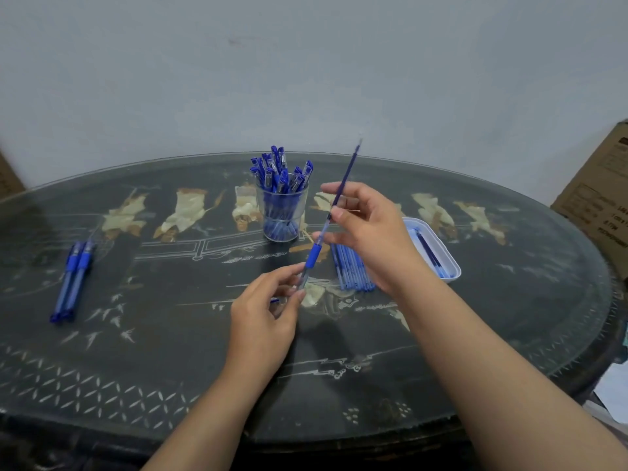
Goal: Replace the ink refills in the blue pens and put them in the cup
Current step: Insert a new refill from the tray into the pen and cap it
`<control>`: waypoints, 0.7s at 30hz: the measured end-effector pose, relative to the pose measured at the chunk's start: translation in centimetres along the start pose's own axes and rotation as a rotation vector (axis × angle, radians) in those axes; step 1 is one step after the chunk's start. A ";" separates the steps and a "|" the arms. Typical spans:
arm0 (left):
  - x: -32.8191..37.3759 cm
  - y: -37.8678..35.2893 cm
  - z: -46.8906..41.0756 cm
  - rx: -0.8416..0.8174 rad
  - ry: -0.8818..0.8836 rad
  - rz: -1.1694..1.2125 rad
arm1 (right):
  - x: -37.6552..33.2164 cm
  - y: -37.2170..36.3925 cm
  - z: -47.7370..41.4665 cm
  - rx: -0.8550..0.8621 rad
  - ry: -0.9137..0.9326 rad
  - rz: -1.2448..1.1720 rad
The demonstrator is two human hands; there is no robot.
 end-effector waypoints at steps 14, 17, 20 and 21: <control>0.0 0.2 -0.2 0.061 0.058 0.049 | 1.8 -0.6 1.3 -0.156 -0.033 0.216; 0.3 1.0 -0.2 0.114 0.074 0.063 | 2.2 -0.9 1.7 -0.136 -0.031 0.203; 0.4 2.9 -0.4 0.199 0.111 0.102 | 4.1 -1.5 2.0 -0.093 0.009 0.326; 0.3 3.6 -0.5 0.235 0.128 0.116 | 5.1 -1.9 2.1 -0.087 0.028 0.391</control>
Point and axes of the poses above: each hand's wrist, its own z-axis away from the middle knuckle, its own y-axis out of the back of the hand, x = y × z, the point moved 1 cm from there along -z, towards the middle knuckle, and after that the axes turned 3 degrees about -z, right-handed, at the moved point
